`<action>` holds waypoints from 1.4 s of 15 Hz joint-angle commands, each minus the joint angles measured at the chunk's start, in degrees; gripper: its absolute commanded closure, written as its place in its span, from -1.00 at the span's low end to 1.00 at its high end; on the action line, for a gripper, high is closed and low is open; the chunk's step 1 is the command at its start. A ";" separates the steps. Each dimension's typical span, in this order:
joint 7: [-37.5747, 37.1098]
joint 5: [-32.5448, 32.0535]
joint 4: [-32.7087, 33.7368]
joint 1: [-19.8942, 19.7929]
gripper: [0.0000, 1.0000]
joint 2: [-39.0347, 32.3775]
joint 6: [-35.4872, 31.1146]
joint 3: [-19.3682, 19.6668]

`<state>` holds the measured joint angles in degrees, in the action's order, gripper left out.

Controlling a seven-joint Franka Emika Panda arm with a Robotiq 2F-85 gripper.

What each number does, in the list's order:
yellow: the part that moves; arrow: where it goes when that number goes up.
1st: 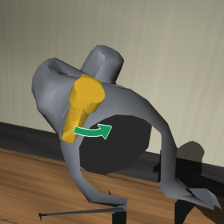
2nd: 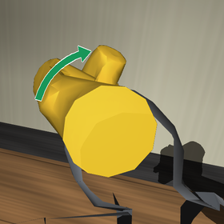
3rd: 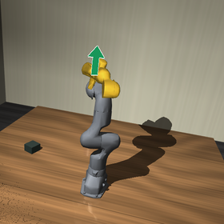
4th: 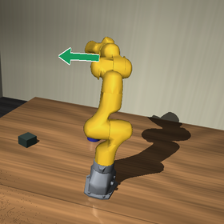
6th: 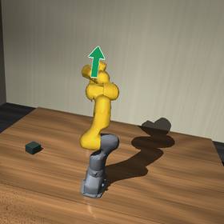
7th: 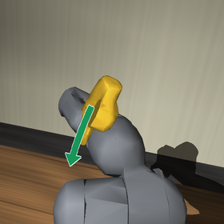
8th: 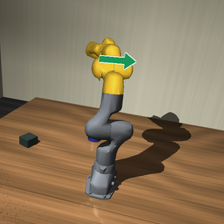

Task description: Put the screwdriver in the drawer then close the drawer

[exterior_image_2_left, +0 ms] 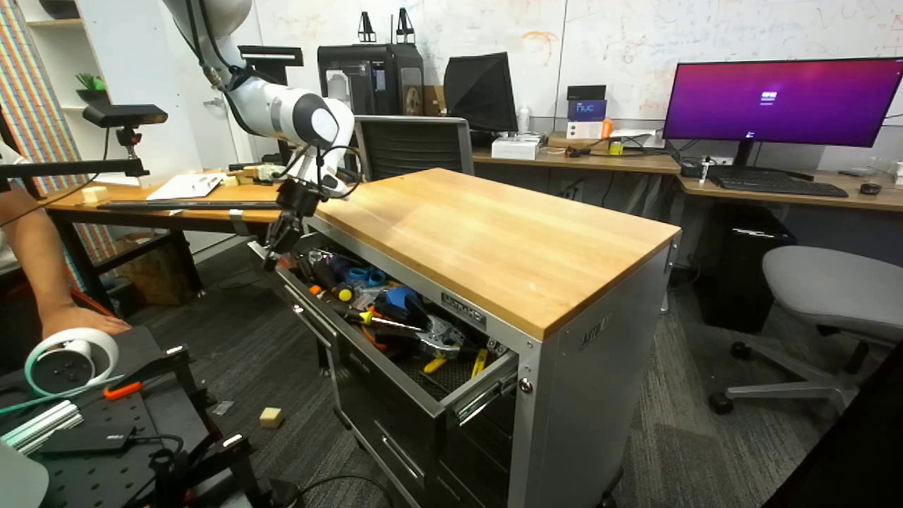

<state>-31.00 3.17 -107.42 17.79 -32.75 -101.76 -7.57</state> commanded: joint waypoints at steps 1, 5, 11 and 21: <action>-1.24 -0.43 3.41 1.60 1.00 -1.46 -7.78 0.96; -1.80 -3.48 2.70 2.96 1.00 -0.82 -14.55 1.50; -3.92 -14.05 0.07 6.67 1.00 -0.27 -26.37 3.46; -12.84 -24.19 -5.13 9.94 0.46 3.03 -37.32 5.91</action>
<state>-42.61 -20.14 -111.53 27.67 -32.16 -136.56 -2.50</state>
